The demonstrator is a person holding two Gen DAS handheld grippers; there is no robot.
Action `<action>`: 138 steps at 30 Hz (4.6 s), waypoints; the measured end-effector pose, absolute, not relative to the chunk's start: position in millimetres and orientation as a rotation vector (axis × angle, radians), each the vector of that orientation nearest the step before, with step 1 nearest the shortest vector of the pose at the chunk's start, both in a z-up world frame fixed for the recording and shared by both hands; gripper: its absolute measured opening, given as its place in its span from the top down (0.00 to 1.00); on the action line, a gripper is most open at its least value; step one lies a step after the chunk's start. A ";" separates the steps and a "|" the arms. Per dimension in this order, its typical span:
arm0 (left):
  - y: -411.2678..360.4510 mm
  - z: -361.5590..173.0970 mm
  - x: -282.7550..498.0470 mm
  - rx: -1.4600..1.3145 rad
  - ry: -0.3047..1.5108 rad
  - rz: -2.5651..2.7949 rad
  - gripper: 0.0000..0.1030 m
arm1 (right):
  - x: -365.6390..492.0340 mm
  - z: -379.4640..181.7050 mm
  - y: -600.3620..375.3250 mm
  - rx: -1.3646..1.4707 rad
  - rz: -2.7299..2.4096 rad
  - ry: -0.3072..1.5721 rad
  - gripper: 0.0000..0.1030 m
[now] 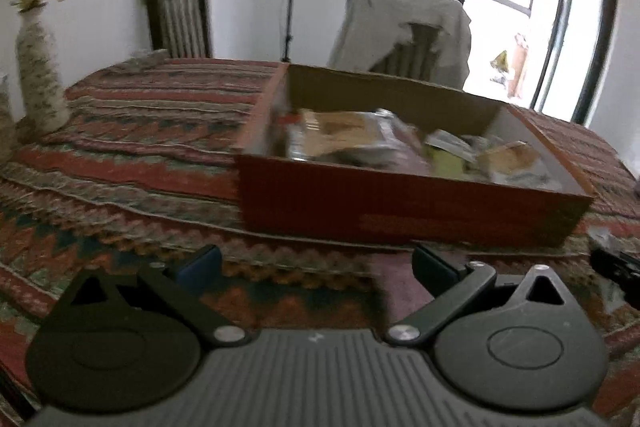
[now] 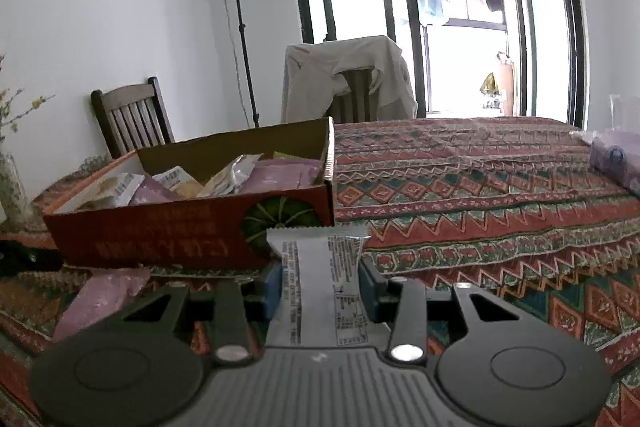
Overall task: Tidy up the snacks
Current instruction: 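Grasp a white wrapper with the right gripper while the left grasps a pink packet, then carry the white wrapper and pink packet over the box and open both grippers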
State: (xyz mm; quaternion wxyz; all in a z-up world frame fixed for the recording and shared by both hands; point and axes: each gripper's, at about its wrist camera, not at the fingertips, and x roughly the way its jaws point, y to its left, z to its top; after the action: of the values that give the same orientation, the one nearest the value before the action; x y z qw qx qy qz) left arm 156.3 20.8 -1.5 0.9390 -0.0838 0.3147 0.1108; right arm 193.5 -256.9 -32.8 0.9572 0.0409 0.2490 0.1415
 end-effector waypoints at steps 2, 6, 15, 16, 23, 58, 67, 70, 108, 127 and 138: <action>4.9 -1.0 162.9 -0.176 0.667 0.196 0.00 | 195.0 -33.3 -258.8 0.095 0.285 0.509 0.62; -30.3 -6.5 175.9 -0.100 0.704 0.215 0.00 | 195.7 -34.7 -257.3 0.102 0.289 0.510 0.62; -48.7 -33.5 190.7 -0.079 0.795 0.279 0.00 | 196.6 -35.3 -257.7 0.107 0.305 0.514 0.62; -45.5 -35.1 190.0 -0.099 0.797 0.281 0.00 | 196.6 -35.2 -258.7 0.108 0.310 0.516 0.61; -43.1 -38.7 184.5 -0.106 0.768 0.293 0.00 | 196.6 -35.1 -258.2 0.112 0.322 0.520 0.61; -22.6 2.5 135.5 -0.134 0.549 0.198 0.39 | 181.8 -26.3 -255.4 0.094 0.324 0.430 0.61; -11.2 31.9 157.1 -0.141 0.478 0.179 0.39 | 186.2 6.3 -235.7 0.052 0.323 0.371 0.61; -8.4 41.7 169.0 -0.142 0.458 0.178 0.39 | 195.5 19.6 -223.4 0.036 0.329 0.351 0.61; 34.1 28.0 235.6 -0.245 0.357 0.236 0.00 | 285.5 -1.7 -177.6 0.000 0.266 0.384 0.00; 39.2 77.8 182.1 -0.295 0.431 0.119 0.00 | 225.4 47.3 -199.9 -0.012 0.282 0.369 0.00; 37.3 74.8 101.7 -0.237 0.430 0.082 0.00 | 141.4 48.9 -222.0 -0.019 0.323 0.402 0.00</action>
State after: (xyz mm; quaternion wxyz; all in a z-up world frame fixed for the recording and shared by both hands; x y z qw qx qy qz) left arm 101.7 37.3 74.8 0.9691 -0.1175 0.2129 0.0406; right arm 141.4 -222.0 48.9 0.9669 -0.0092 0.1986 0.1599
